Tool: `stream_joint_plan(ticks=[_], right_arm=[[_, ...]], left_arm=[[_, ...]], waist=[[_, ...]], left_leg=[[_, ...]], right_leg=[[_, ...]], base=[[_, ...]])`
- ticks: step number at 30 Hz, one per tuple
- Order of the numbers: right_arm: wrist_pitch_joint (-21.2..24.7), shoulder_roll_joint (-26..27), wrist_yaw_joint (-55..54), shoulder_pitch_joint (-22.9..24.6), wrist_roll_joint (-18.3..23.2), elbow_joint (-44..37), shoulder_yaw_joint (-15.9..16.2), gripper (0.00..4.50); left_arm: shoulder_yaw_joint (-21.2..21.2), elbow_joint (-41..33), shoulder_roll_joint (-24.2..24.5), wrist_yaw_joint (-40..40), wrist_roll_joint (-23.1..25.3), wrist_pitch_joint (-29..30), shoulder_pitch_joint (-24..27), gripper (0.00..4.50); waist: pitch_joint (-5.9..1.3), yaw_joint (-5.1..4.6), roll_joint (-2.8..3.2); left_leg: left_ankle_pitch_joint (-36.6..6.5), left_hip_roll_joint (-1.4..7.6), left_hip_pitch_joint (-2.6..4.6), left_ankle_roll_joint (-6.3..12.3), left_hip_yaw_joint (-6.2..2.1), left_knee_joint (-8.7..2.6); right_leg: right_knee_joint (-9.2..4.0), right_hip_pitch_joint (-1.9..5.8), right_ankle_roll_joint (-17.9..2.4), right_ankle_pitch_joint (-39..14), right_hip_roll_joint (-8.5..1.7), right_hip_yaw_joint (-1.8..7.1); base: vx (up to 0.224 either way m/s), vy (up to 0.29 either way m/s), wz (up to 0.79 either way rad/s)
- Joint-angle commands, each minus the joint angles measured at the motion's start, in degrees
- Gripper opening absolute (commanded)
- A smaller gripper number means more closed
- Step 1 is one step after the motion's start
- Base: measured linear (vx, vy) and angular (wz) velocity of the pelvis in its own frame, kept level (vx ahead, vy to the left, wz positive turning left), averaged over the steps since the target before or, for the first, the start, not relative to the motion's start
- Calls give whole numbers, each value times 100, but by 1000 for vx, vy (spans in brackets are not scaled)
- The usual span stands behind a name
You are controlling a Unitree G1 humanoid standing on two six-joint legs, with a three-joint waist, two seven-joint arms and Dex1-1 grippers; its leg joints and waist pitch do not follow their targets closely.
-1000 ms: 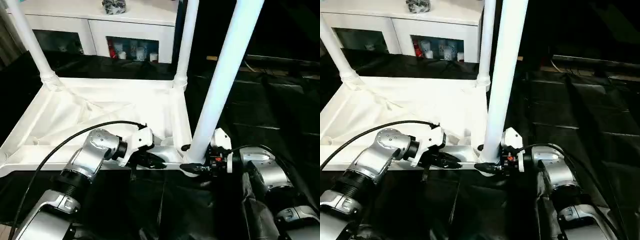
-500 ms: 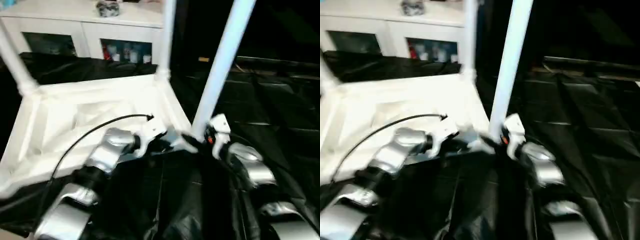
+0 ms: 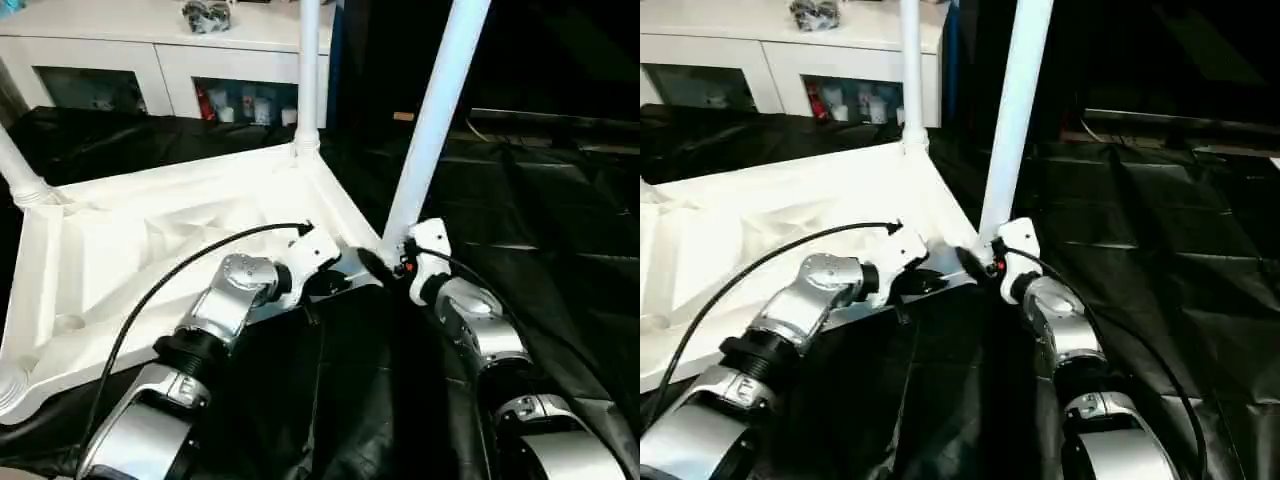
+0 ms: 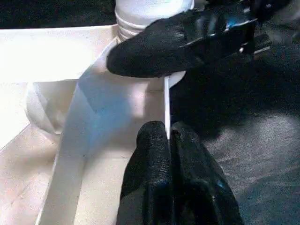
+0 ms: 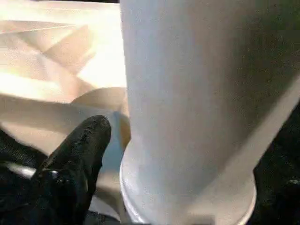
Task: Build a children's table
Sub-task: Rotate leg to tighten
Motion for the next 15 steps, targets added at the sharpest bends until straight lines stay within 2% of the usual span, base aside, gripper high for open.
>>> stream_joint_plan(ticks=[1, 7, 10, 13, 14, 15], right_arm=[[42, 93, 914, 150, -42, 18, 587, 386], [94, -336, 2213, 302, 217, -350, 707, 386], [176, -534, 2820, 344, 291, -480, 781, 386], [135, -887, 3625, 407, 180, -555, 1021, 386], [182, -983, 3836, 435, 179, -608, 1089, 386], [191, -998, 3867, 443, 178, -623, 1103, 386]], left_arm=[[-154, -454, -104, -606, -461, -331, 24, 0], [-247, -660, 231, -1254, -566, -404, 178, 0], [-270, -717, 385, -1558, -618, -387, 228, 0], [-292, -780, 632, -1932, -652, -342, 276, 0], [-291, -794, 702, -2022, -663, -319, 280, 0], [-291, -799, 714, -2041, -669, -314, 281, 0]], waist=[[-285, 27, -74], [-309, 77, -46], [-290, 89, -54], [-290, 114, -53], [-288, 122, -114], [-288, 139, -92]], left_leg=[[-939, 408, -4, 414, -198, -413], [-648, 435, -17, 624, -161, -377], [-788, 431, -10, 588, -159, -382], [-882, 439, -10, 513, -165, -386], [-852, 437, -16, 527, -164, -384], [-840, 438, 0, 526, -168, -386]], right_leg=[[-476, 223, -1222, -1198, -640, 361], [-372, 238, -1457, -422, -592, 334], [-408, 227, -1443, -725, -601, 327], [-417, 225, -1374, -970, -600, 329], [-410, 231, -1351, -1000, -606, 332], [-412, 220, -1342, -1041, -605, 330]], base=[[0, 0, 0], [0, 0, 0], [0, 0, 0], [0, 0, 0], [0, 0, 0], [0, 0, 0]])
